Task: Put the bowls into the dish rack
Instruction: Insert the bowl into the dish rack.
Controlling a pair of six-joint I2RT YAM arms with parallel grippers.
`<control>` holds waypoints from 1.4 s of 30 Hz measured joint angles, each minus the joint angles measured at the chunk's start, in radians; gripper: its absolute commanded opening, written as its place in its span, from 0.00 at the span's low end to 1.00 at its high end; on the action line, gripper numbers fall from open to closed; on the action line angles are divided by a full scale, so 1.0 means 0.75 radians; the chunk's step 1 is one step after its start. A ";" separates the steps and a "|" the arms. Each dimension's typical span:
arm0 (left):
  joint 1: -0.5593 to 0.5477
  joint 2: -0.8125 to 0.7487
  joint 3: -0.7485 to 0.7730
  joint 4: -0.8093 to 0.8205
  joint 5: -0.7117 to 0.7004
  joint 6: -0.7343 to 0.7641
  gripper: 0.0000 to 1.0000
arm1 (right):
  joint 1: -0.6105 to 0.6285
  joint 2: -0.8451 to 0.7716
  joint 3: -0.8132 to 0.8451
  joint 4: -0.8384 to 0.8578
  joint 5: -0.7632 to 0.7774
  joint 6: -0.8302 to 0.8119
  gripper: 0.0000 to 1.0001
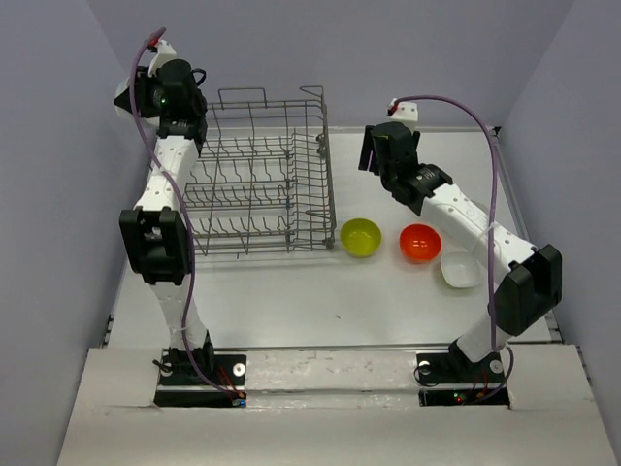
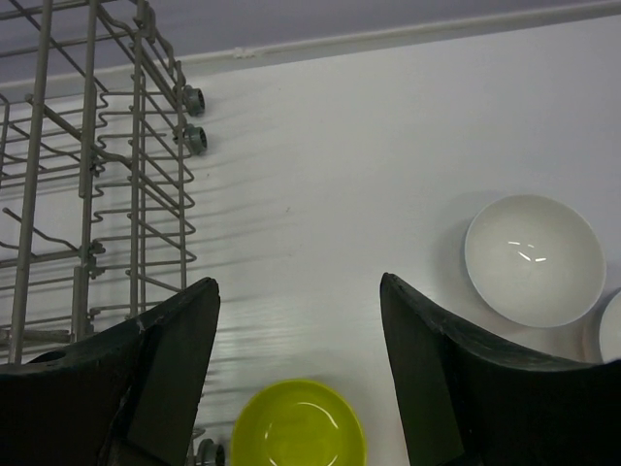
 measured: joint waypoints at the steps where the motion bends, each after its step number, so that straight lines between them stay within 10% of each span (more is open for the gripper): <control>1: 0.001 0.001 -0.030 0.042 -0.001 0.038 0.00 | 0.000 0.010 0.000 0.009 0.001 0.000 0.72; 42: -0.117 0.229 -0.387 0.817 0.053 0.672 0.00 | 0.000 -0.057 -0.235 0.345 0.038 0.005 0.72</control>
